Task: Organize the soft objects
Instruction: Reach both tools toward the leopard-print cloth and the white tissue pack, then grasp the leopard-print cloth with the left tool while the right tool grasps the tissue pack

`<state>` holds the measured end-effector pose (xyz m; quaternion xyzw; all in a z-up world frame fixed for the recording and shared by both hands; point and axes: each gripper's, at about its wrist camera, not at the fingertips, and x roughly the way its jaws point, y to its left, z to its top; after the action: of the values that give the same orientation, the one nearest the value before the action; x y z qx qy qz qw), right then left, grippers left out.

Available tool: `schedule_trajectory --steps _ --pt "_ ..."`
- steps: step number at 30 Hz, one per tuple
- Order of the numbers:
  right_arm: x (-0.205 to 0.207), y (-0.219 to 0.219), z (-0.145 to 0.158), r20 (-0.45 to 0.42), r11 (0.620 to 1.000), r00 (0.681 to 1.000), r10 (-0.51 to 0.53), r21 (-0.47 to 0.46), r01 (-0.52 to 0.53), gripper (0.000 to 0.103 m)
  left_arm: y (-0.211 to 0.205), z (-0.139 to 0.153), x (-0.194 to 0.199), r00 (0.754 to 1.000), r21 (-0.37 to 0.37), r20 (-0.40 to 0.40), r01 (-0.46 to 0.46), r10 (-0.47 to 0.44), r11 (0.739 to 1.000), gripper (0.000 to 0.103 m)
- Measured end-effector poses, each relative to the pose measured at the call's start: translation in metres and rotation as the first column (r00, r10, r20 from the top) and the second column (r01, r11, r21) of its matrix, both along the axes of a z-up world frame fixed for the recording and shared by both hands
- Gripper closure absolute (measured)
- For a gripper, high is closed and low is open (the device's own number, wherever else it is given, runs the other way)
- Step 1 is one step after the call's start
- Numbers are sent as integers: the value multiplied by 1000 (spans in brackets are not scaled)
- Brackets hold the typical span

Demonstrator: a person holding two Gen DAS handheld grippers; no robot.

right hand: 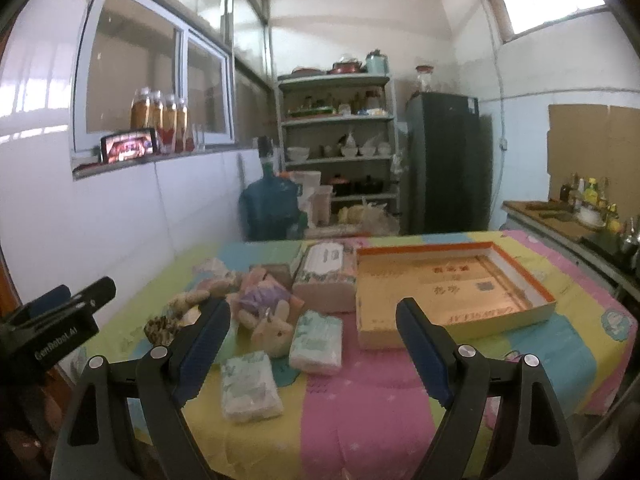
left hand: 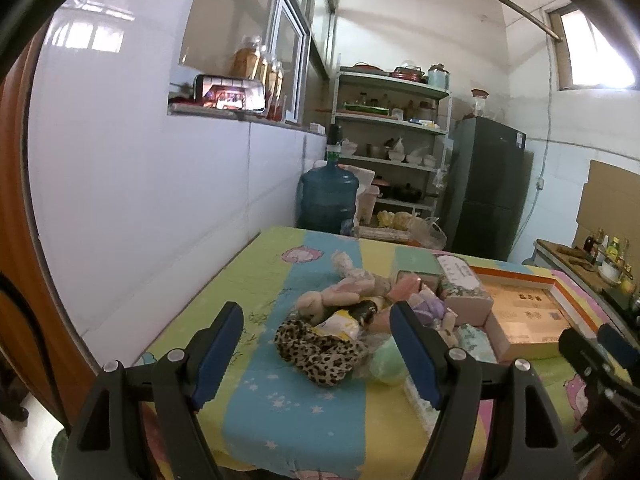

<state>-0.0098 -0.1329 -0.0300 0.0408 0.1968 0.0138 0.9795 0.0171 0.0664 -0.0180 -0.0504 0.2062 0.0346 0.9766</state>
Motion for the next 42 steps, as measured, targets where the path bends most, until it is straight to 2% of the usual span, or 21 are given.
schedule_trajectory --steps 5,11,21,25,27,31,34,36,42 --pt "17 12 -16 -74 997 994 75 8 -75 17 7 -6 7 1000 -9 0 28 -28 1000 27" --pt "41 30 -45 -189 981 963 193 41 -189 17 16 -19 14 997 -5 10 76 -76 997 27" --pt "85 42 -95 -381 979 902 202 60 -194 17 27 -53 32 978 53 -7 206 -206 977 27" --pt "95 46 -106 -407 979 891 202 52 -198 17 25 -64 44 974 72 -31 226 -224 972 27" --pt "97 49 -108 -403 980 895 191 29 -196 17 26 -71 53 974 65 -50 226 -223 972 27" --pt "100 49 -109 -399 979 896 195 25 -202 19 34 -86 79 966 -20 -110 235 -236 972 27" --pt "99 53 -109 -396 976 895 207 16 -219 33 40 -96 95 943 -121 -156 276 -293 953 27" --pt "97 55 -108 -393 969 890 233 19 -245 49 42 -103 104 932 -154 -183 287 -313 945 27" --pt "95 54 -106 -386 965 888 249 26 -260 52 37 -114 117 924 -123 -231 283 -304 951 28"
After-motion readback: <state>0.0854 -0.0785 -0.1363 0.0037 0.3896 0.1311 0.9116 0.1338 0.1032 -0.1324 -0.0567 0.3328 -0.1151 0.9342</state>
